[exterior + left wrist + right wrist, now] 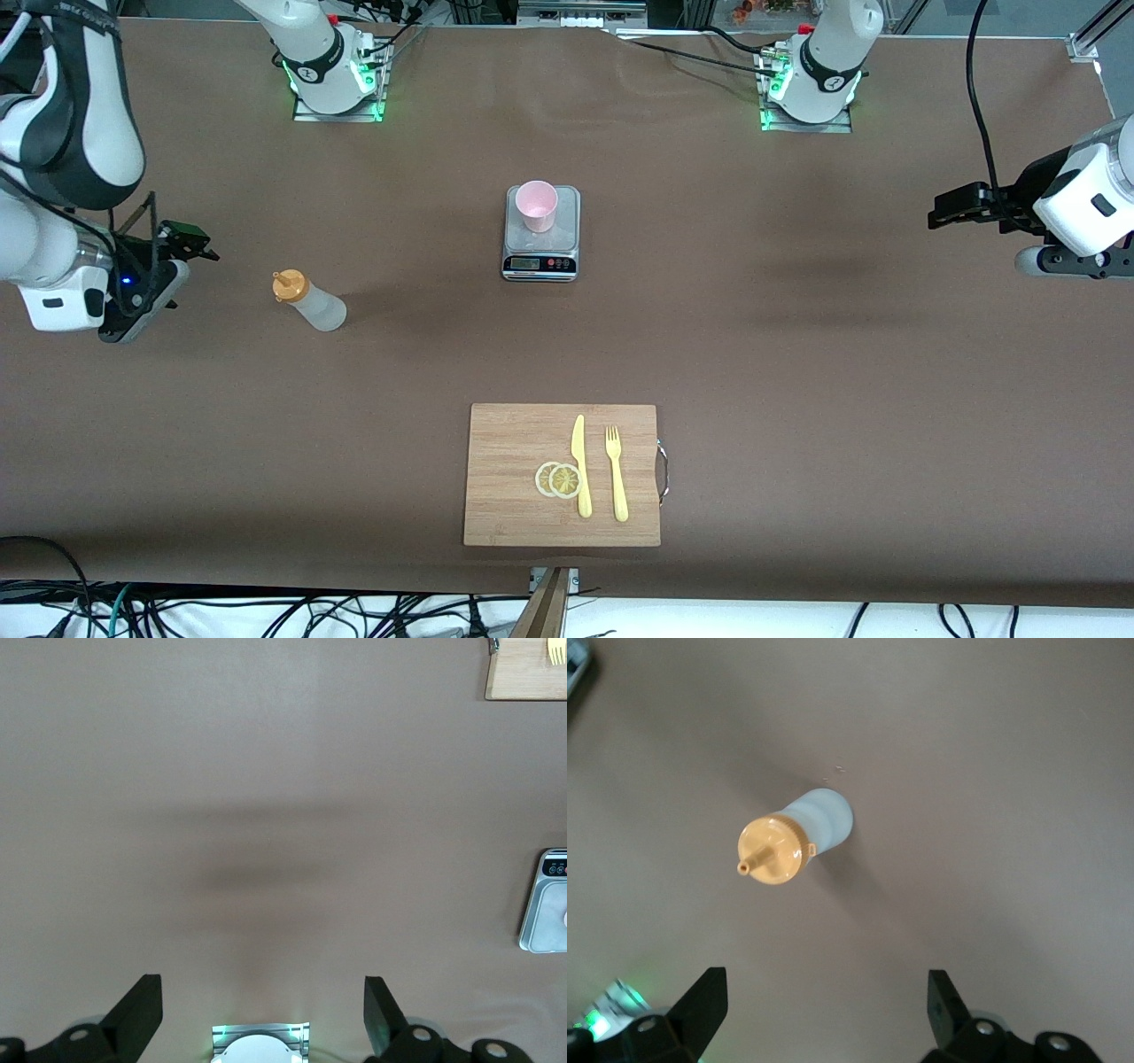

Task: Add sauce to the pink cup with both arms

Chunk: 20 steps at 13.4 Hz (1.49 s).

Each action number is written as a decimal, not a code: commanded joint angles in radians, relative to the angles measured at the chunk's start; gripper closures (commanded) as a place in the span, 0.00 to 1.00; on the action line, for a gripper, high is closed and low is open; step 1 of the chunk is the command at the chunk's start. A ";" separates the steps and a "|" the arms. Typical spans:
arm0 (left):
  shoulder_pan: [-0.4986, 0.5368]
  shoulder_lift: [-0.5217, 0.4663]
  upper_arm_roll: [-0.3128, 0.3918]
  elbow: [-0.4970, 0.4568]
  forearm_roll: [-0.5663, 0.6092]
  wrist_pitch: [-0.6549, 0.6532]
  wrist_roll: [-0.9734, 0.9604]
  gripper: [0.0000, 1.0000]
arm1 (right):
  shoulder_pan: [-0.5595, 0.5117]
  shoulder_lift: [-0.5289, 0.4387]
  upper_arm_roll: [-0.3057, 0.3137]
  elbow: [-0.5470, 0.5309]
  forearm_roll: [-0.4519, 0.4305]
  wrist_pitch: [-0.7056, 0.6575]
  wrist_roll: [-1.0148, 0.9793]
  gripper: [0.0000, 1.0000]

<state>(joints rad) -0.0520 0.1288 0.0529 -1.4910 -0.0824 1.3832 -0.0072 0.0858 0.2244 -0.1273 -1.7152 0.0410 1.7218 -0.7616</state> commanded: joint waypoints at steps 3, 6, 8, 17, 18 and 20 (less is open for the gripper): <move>0.004 0.009 -0.008 0.021 0.026 -0.001 0.016 0.00 | 0.005 -0.079 0.014 -0.041 -0.041 0.028 0.376 0.00; 0.004 0.009 -0.008 0.021 0.024 -0.001 0.016 0.00 | 0.003 -0.123 0.012 -0.041 -0.052 0.032 0.554 0.00; 0.004 0.009 -0.008 0.021 0.024 -0.001 0.016 0.00 | 0.003 -0.180 0.014 -0.053 -0.052 0.021 0.721 0.00; 0.004 0.009 -0.008 0.021 0.023 -0.001 0.016 0.00 | -0.060 -0.304 0.000 -0.027 -0.038 -0.084 0.760 0.00; 0.004 0.009 -0.008 0.021 0.023 -0.001 0.016 0.00 | -0.060 -0.303 0.000 -0.027 -0.036 -0.085 0.765 0.00; 0.004 0.011 -0.008 0.021 0.023 -0.001 0.016 0.00 | -0.052 -0.301 0.005 -0.017 -0.038 -0.070 0.765 0.00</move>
<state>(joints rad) -0.0521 0.1289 0.0518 -1.4906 -0.0824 1.3832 -0.0072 0.0294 -0.0731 -0.1295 -1.7446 0.0060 1.6500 -0.0146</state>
